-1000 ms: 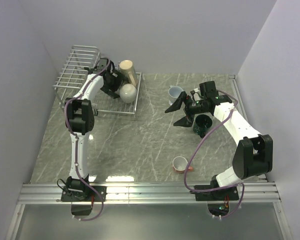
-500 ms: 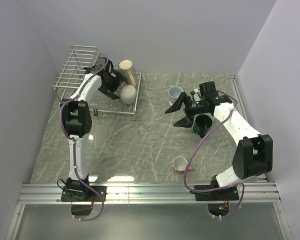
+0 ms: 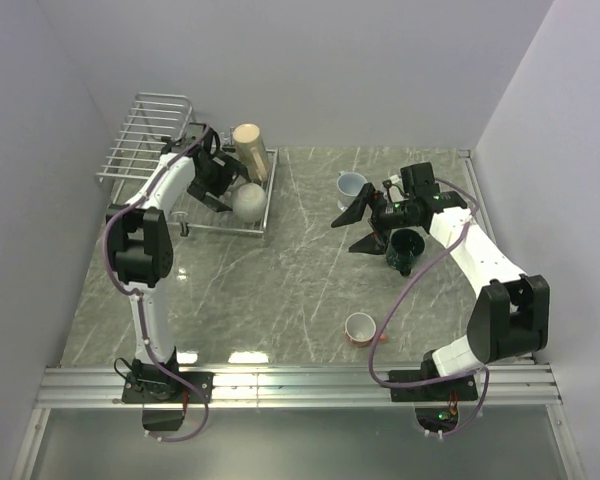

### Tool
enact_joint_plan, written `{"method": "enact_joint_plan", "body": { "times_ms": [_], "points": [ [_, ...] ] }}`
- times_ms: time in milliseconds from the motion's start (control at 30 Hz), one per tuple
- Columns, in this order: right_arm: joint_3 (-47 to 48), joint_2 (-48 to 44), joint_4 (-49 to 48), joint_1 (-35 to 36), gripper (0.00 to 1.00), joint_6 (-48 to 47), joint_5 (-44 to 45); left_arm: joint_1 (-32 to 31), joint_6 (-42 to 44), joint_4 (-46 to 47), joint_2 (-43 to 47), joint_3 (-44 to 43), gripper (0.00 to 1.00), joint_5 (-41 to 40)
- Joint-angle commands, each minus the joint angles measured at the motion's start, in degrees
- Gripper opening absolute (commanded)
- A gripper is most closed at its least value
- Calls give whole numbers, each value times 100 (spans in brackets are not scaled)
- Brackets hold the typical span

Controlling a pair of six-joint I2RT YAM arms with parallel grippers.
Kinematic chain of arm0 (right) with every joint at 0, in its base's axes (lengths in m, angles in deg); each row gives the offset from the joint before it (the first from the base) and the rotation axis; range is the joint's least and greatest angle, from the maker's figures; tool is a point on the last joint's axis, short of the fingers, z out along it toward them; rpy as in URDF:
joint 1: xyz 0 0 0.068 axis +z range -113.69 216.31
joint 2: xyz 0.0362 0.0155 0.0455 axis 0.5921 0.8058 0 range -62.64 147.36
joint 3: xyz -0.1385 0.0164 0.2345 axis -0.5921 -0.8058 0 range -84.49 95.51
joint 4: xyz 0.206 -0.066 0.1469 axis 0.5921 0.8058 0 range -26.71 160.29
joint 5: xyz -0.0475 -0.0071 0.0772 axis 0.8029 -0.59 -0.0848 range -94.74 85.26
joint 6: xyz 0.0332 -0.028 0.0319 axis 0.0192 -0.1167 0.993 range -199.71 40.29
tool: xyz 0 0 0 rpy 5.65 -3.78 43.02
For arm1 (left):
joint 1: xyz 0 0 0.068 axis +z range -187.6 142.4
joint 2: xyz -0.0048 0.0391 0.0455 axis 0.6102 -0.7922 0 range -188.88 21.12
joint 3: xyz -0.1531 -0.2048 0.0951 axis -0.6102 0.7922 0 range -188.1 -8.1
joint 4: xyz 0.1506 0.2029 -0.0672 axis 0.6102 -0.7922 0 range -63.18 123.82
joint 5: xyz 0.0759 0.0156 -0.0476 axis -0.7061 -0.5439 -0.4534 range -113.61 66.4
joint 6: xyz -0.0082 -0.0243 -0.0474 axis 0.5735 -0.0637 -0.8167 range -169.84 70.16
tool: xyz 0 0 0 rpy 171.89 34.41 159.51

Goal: Load the cups into the dish rack

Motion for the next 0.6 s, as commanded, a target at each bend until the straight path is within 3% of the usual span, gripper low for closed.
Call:
{"method": "enact_joint_plan", "body": {
  "times_ms": [0, 133, 300, 567],
  "points": [
    [-79, -362, -18, 25, 91, -66, 42, 61, 241, 1575, 1426, -275, 99, -717],
    [-211, -477, -70, 25, 91, -40, 59, 61, 303, 1823, 1550, -257, 99, -602],
    [-395, -617, -106, 25, 91, -22, 94, 87, 443, 1174, 1243, -767, 99, -444],
    [-518, -688, -106, 33, 91, -75, 156, 104, 391, 1664, 1541, 567, 99, -286]
  ]
}}
